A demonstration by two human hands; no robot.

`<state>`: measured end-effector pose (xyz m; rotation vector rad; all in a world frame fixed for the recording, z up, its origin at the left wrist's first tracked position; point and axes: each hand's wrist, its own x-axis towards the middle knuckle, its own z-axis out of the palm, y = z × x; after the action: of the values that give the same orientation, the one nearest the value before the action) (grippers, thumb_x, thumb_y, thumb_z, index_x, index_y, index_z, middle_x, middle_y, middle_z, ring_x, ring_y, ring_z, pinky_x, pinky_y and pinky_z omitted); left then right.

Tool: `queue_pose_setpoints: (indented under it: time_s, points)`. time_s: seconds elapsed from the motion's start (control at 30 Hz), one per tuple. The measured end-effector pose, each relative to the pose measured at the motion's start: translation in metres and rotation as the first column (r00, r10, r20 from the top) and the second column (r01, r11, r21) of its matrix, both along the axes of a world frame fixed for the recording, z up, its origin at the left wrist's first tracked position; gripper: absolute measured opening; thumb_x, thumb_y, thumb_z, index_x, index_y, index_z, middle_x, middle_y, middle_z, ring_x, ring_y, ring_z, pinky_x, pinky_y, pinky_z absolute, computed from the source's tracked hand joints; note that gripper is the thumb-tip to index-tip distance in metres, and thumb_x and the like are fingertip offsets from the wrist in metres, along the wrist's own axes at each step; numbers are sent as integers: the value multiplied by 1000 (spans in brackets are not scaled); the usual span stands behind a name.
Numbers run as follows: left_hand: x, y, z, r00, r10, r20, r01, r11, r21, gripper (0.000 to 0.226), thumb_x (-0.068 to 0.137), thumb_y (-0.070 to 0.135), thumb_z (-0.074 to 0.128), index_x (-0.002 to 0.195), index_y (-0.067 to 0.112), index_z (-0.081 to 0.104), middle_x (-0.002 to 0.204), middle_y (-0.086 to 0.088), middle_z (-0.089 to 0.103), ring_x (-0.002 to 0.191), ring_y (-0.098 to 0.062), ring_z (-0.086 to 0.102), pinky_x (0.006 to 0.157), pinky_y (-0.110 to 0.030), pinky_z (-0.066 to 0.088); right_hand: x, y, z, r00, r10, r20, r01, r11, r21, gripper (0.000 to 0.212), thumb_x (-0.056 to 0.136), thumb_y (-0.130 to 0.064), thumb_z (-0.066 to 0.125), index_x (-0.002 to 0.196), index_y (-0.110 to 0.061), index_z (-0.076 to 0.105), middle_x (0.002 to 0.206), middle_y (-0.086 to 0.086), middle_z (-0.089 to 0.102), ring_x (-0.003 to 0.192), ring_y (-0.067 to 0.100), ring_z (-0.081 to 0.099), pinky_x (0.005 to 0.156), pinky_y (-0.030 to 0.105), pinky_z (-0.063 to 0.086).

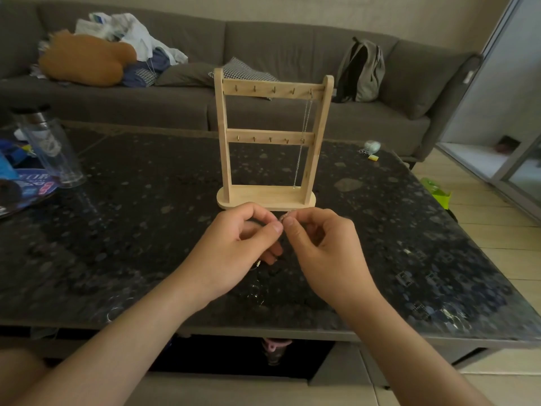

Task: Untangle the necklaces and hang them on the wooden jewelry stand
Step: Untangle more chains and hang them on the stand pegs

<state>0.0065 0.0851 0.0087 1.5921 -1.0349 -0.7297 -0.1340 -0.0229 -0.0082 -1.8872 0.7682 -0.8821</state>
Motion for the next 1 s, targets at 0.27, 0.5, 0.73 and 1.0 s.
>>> queue_pose_setpoints:
  time_s: [0.27, 0.5, 0.73, 1.0]
  points:
    - [5, 1, -6, 975, 111, 190, -87, 988, -131, 11, 101, 21, 73, 100, 26, 83, 94, 12, 82, 97, -6, 77, 94, -34, 62, -1, 5, 5, 999, -8, -32, 5, 995, -103, 11, 99, -29, 74, 93, -38, 76, 94, -15, 66, 83, 7, 67, 71, 22, 56]
    - [6, 0, -3, 949, 157, 272, -139, 987, -85, 13, 100, 25, 73, 98, 33, 84, 91, 19, 80, 94, -2, 75, 92, -34, 62, -1, 10, 6, 993, -36, -109, 9, 971, -237, 8, 97, -33, 77, 102, -39, 78, 91, -19, 53, 87, -9, 53, 74, 3, 40]
    - [3, -1, 0, 993, 114, 23, -116, 991, 61, 31, 110, 31, 55, 92, 26, 80, 96, 6, 80, 101, -8, 74, 103, -38, 57, 0, 9, 4, 983, -30, -182, -23, 959, -282, 17, 102, -30, 70, 93, -44, 68, 96, -19, 48, 91, -1, 51, 80, 13, 39]
    - [4, -3, 6, 891, 121, -438, -140, 990, -11, 25, 104, 13, 58, 84, 1, 67, 91, -14, 66, 91, -24, 72, 107, -56, 58, 1, 11, -2, 985, -29, -167, -43, 910, -412, 7, 104, -22, 66, 103, -24, 72, 104, -14, 47, 95, -1, 50, 81, 3, 39]
